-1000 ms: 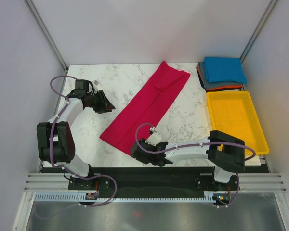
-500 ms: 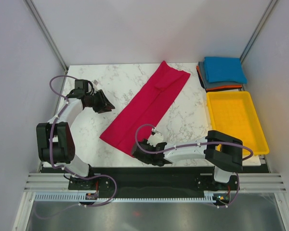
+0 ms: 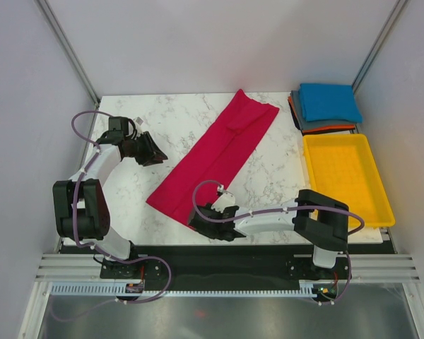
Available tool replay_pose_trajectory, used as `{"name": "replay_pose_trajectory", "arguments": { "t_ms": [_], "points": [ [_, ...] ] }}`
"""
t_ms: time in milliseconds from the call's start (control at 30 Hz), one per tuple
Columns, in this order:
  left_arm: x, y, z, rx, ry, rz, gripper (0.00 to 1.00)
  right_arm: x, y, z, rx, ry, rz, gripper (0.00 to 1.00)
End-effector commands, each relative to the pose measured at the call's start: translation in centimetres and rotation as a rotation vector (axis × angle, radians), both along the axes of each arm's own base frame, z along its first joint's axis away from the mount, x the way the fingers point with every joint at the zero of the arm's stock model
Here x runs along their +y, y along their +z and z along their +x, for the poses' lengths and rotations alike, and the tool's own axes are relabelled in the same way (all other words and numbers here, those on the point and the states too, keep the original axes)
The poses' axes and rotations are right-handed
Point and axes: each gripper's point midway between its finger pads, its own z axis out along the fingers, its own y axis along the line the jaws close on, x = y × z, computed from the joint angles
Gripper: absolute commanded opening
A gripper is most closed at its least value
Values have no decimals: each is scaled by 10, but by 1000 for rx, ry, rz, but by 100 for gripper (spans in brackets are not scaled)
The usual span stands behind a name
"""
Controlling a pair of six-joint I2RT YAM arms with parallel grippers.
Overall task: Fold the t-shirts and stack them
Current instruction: Fold the tshirt
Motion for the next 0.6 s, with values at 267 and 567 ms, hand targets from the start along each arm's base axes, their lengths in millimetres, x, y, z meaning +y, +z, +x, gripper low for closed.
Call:
{"name": "replay_pose_trajectory", "arguments": {
  "t_ms": [267, 567],
  "points": [
    [1, 18, 2, -57, 12, -17, 38, -5, -15, -4, 29, 63, -137, 11],
    [-24, 26, -31, -58, -103, -110, 32, -49, -10, -12, 9, 128, -247, 0]
  ]
}}
